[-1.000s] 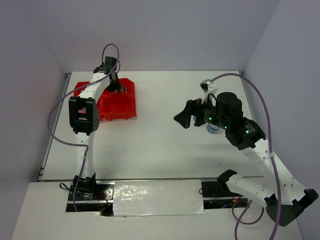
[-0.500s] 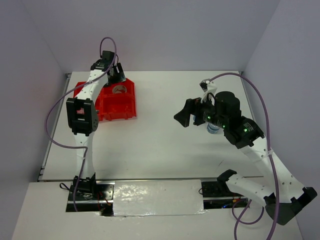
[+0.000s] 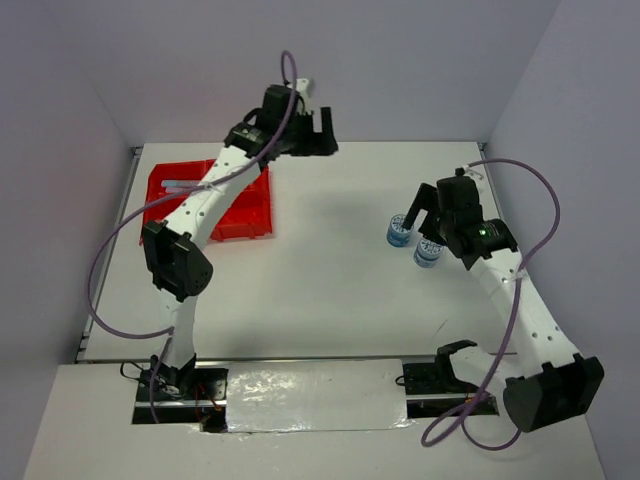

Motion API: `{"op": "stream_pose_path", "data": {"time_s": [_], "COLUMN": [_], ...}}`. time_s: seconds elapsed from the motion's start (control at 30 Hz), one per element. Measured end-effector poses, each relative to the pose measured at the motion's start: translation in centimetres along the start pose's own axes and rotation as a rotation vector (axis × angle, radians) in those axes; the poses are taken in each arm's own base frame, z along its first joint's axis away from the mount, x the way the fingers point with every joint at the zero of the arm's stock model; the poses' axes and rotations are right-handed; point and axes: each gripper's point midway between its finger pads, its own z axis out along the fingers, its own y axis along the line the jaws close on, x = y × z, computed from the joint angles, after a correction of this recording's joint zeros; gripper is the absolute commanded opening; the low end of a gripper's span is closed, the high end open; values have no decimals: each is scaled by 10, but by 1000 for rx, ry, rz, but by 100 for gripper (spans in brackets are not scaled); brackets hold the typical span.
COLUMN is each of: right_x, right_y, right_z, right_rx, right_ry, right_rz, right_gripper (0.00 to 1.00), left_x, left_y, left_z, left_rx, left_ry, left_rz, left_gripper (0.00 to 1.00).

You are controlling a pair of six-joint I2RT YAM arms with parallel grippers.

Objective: Sort the stationery into containers
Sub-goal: Pick up the stationery from the center of the board.

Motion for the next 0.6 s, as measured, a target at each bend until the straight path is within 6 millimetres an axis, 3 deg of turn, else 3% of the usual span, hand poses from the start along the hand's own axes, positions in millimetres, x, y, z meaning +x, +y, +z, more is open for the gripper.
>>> {"op": "stream_pose_path", "data": {"time_s": [0.1, 0.27, 0.4, 0.5, 0.6], "right_x": [10, 35, 31, 20, 13], "right_y": [-31, -66, -81, -90, -97], "right_z": [25, 48, 34, 6, -25], "right_rx": [133, 279, 345, 376, 371], "right_ry": [48, 129, 77, -15, -103], "right_rz": [20, 29, 93, 178, 258], "right_gripper": [100, 100, 100, 100, 100], "left_x": [35, 79, 109, 119, 125], "left_y": [-49, -83, -95, -106, -124], "left_z": [1, 0, 4, 12, 35], "left_rx": [80, 109, 115, 128, 154], "left_ry": [74, 171, 235, 245, 226], "left_rz": [15, 5, 19, 57, 104], "left_gripper": [99, 99, 99, 99, 99]}}
